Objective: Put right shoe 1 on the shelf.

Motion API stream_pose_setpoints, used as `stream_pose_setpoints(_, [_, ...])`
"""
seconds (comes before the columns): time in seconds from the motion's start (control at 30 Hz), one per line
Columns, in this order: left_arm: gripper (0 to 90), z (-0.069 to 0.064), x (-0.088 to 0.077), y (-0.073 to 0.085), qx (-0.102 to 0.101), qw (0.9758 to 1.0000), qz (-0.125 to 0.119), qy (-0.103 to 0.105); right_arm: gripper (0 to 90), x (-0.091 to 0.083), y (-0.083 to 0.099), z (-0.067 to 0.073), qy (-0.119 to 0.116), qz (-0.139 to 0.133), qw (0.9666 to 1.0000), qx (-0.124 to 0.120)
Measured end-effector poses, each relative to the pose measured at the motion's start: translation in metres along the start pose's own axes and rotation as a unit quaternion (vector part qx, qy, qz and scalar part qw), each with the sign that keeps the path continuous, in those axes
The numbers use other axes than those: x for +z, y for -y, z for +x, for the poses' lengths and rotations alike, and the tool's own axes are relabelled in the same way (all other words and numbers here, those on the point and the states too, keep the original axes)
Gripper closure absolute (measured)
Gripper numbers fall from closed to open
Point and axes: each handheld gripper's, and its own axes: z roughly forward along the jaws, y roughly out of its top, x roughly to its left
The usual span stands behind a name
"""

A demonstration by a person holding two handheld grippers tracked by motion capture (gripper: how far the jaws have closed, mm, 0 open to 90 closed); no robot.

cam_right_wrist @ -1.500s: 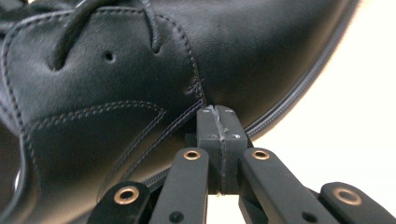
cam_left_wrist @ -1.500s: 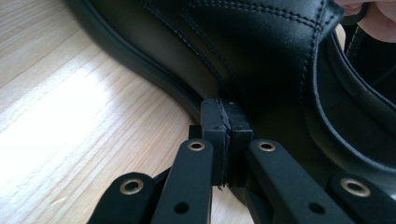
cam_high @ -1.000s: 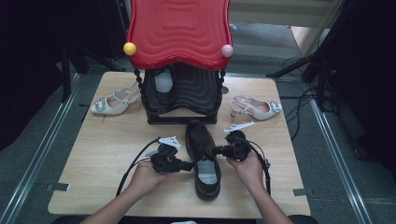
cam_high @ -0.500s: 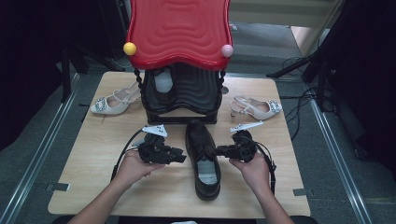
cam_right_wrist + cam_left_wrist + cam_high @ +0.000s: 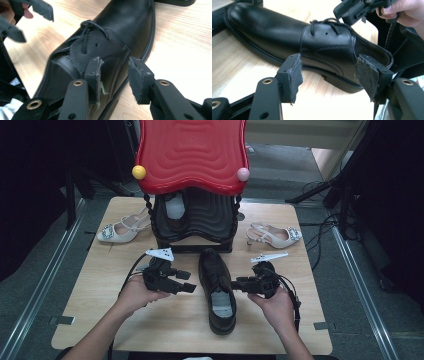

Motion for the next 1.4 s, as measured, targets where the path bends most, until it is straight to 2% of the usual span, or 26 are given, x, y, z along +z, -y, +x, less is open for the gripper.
stream_pose_setpoints(0.1, [42.9,0.000,-0.007,-0.008,0.006,0.9999,-0.001,-0.011,63.2,-0.003,-0.002,0.004,0.001,0.007,1.0000,0.001])
stream_pose_setpoints(0.13, [48.9,-0.001,-0.009,-0.010,0.006,0.9999,0.003,-0.012,63.2,-0.004,-0.003,0.004,-0.002,0.007,1.0000,0.004])
stream_pose_setpoints(0.17, [59.4,-0.002,-0.012,-0.012,-0.001,0.9999,0.009,-0.014,63.6,-0.005,-0.004,0.005,-0.003,0.006,1.0000,0.006])
stream_pose_setpoints(0.27, [76.5,-0.002,-0.021,-0.018,-0.004,0.9999,0.011,-0.007,66.4,-0.013,-0.010,0.009,-0.008,0.003,0.9999,0.007])
stream_pose_setpoints(0.37, [85.6,-0.002,-0.029,-0.026,-0.003,0.9999,0.001,-0.011,67.7,-0.022,-0.017,0.016,-0.014,0.002,0.9998,0.014])
stream_pose_setpoints(0.43, [90.0,-0.002,-0.035,-0.035,0.002,0.9999,-0.005,-0.009,67.6,-0.024,-0.021,0.021,-0.021,0.015,0.9994,0.021])
stream_pose_setpoints(0.53, [90.0,-0.003,-0.042,-0.050,0.015,0.9997,-0.011,-0.017,67.6,-0.025,-0.022,0.029,-0.028,0.027,0.9991,0.020])
stream_pose_setpoints(0.63, [89.8,-0.005,-0.049,-0.064,0.023,0.9994,-0.016,-0.018,67.6,-0.024,-0.021,0.036,-0.023,0.034,0.9990,0.017])
stream_pose_setpoints(0.73, [85.3,-0.007,-0.060,-0.079,0.020,0.9992,-0.023,-0.025,67.5,-0.024,-0.020,0.040,-0.023,0.036,0.9987,0.027])
stream_pose_setpoints(0.83, [88.7,-0.013,-0.072,-0.096,0.035,0.9986,-0.026,-0.030,68.3,-0.024,-0.019,0.046,-0.025,0.042,0.9982,0.035])
stream_pose_setpoints(0.9, [90.0,-0.013,-0.076,-0.106,0.044,0.9981,-0.026,-0.035,68.3,-0.019,-0.018,0.051,-0.025,0.056,0.9976,0.032])
stream_pose_setpoints(1.03, [90.0,-0.011,-0.086,-0.126,0.047,0.9975,-0.032,-0.041,67.5,-0.004,-0.018,0.061,-0.027,0.081,0.9961,0.022])
stream_pose_setpoints(1.1, [90.0,-0.009,-0.092,-0.136,0.045,0.9974,-0.037,-0.041,67.1,0.000,-0.018,0.065,-0.025,0.087,0.9958,0.017])
stream_pose_setpoints(1.2, [90.0,-0.007,-0.100,-0.149,0.052,0.9968,-0.048,-0.036,65.3,0.010,-0.018,0.070,-0.019,0.098,0.9950,0.011])
stream_pose_setpoints(1.27, [90.0,-0.006,-0.105,-0.157,0.053,0.9966,-0.055,-0.030,65.9,0.013,-0.016,0.072,-0.017,0.096,0.9952,0.008])
stream_pose_setpoints(1.33, [90.0,-0.007,-0.108,-0.164,0.056,0.9962,-0.054,-0.038,66.5,0.014,-0.014,0.074,-0.016,0.087,0.9961,0.008])
stream_pose_setpoints(1.4, [90.0,-0.007,-0.112,-0.172,0.063,0.9954,-0.057,-0.044,66.5,0.015,-0.013,0.076,-0.016,0.096,0.9952,0.009])
